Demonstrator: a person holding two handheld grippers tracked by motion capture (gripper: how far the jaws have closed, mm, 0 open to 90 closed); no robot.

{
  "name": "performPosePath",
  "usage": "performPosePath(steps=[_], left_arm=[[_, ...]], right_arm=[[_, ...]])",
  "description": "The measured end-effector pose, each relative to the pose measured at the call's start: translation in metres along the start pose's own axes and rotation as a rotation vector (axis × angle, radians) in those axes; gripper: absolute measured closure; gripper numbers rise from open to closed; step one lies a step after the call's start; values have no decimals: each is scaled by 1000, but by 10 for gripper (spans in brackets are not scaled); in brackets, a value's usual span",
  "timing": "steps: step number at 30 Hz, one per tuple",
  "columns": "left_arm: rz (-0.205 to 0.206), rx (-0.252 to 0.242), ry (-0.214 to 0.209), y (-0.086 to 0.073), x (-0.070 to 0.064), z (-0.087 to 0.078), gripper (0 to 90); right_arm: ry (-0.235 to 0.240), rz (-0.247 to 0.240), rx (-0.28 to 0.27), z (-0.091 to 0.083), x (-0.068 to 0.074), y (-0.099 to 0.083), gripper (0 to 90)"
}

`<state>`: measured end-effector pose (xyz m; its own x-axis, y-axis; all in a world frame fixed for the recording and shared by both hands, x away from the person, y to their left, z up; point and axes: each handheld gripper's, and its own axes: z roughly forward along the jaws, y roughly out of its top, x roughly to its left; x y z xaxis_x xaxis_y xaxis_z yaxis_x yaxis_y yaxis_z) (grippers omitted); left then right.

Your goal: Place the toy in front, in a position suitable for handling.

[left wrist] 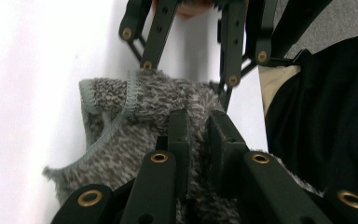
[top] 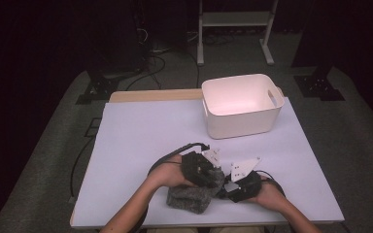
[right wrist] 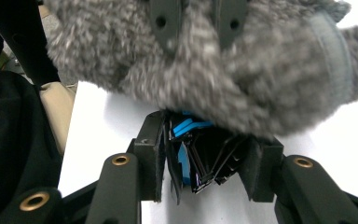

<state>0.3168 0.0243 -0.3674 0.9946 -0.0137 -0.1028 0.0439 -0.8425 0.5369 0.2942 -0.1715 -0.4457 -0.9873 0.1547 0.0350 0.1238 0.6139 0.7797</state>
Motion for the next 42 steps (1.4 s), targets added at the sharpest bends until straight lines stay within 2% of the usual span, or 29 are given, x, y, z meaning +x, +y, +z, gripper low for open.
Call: performPosePath(steps=[4, 11, 19, 24, 33, 42], left_arm=[[-15, 6, 13, -10, 0, -7, 803], [-76, -1, 44, -40, 1, -29, 803], [-105, 4, 69, -54, 3, -41, 802], [-108, -8, 53, -51, 3, -36, 803], [-66, -1, 17, -29, 6, -18, 803], [-74, -23, 5, -32, 7, -18, 803]], right_arm=[[0, -2, 2, 0, 0, 0, 557], [0, -6, 0, 0, -1, 0, 557], [5, -3, -2, 1, -1, -1, 557], [4, -4, 2, 1, -1, 0, 556], [5, -3, 7, 1, -1, 0, 555], [43, 12, 41, 9, -5, 10, 518]])
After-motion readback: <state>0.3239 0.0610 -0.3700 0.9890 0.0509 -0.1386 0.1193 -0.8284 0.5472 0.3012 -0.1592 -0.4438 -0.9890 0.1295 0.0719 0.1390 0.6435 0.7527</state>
